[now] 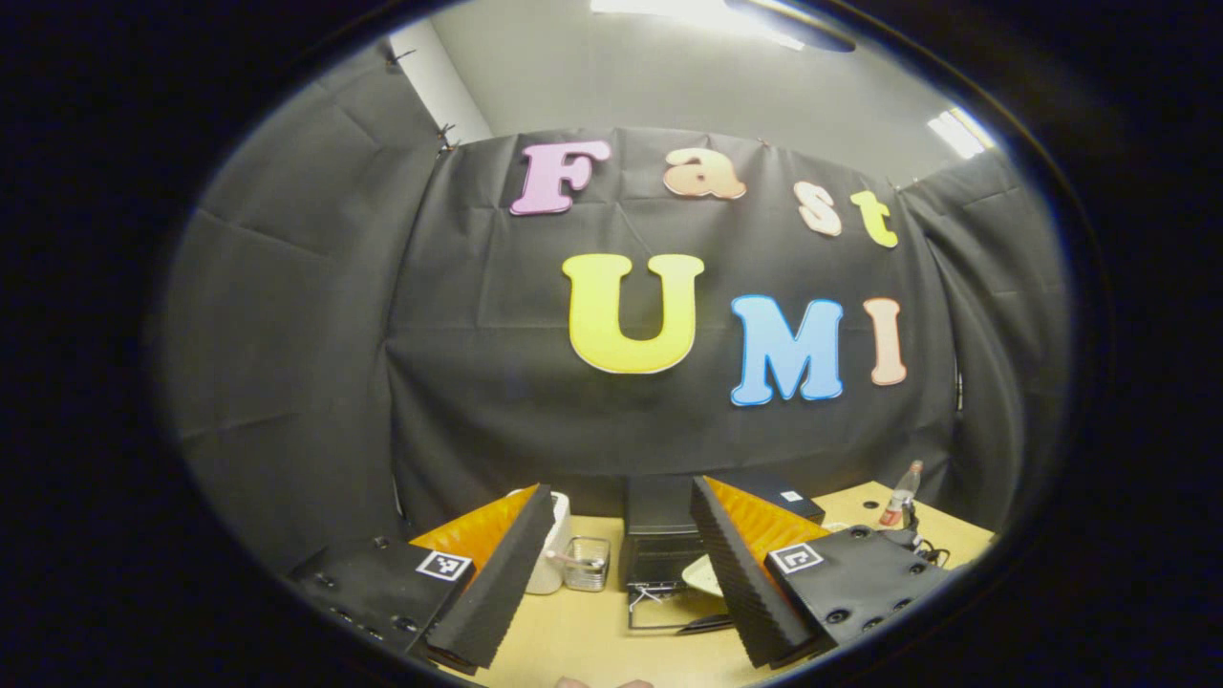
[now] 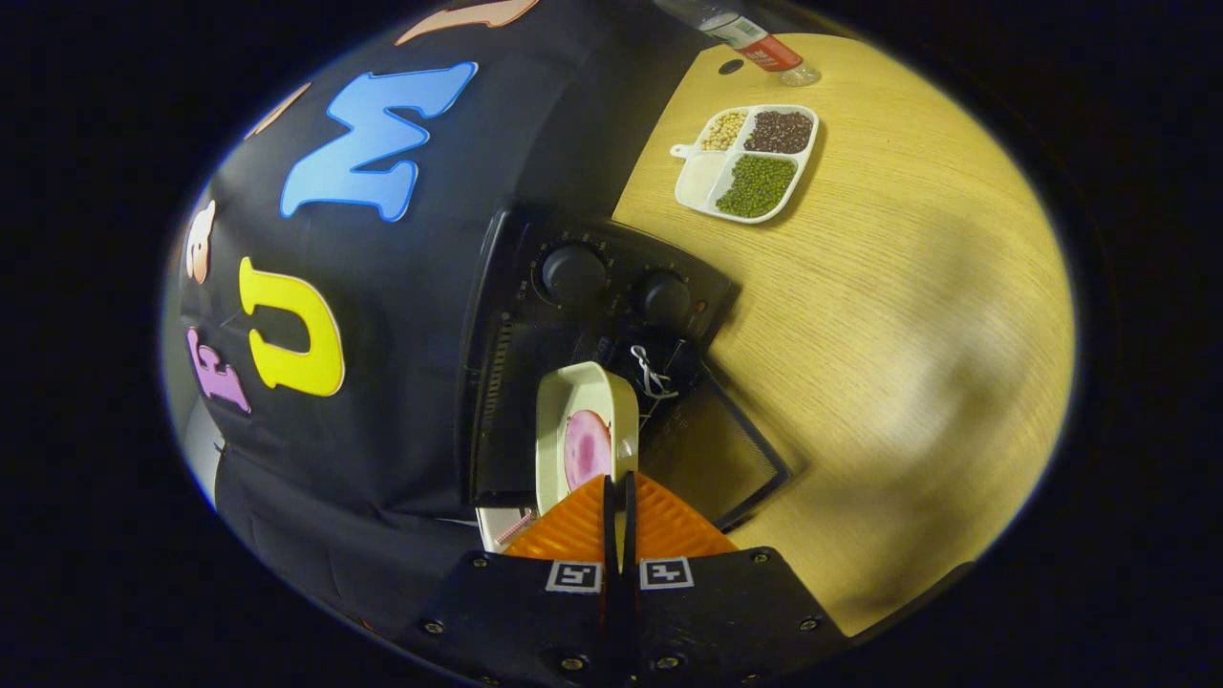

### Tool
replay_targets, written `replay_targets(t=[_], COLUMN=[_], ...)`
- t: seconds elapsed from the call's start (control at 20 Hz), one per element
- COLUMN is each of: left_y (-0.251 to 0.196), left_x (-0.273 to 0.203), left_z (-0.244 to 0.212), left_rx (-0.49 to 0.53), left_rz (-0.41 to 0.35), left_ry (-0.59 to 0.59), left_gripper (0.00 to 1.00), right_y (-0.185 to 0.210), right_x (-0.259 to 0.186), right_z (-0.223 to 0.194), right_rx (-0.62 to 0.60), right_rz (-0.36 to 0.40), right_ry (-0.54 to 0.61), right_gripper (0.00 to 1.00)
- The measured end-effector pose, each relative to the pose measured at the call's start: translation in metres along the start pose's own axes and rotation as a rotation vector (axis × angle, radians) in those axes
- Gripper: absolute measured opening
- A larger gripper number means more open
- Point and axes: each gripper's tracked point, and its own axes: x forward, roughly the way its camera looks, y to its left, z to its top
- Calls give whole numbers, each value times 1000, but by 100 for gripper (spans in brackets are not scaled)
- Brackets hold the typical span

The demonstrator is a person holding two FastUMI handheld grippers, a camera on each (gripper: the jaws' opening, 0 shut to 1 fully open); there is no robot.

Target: Open the electric oven with the left hand, put the food in, and close the electric oven.

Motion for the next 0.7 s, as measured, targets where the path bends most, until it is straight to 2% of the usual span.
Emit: replay_targets(t=[0.2,0.25,0.3,0.4,0.5,0.55,0.7], left_y=[26,32,39,51,61,65,75], left_x=[-2,-3,-5,-6,-7,-8,-10], left_z=[-6,-7,-8,-8,-15,-17,-20], left_rx=[-3,-3,-3,-5,-10,-10,-7], left_rz=[31,40,48,66,80,86,104], left_ry=[16,21,24,28,39,49,56], left_gripper=[97,100,97,97,100,97,97], right_y=[14,16,19,26,23,23,29], right_x=[35,41,47,66,72,81,101], right_z=[4,4,6,11,10,11,7], right_rx=[90,111,130,191,228,239,282], right_rz=[-30,-32,-35,-36,-73,-93,-111], right_ry=[-96,-115,-140,-185,-217,-238,-280], right_gripper=[1,1,0,0,1,1,1])
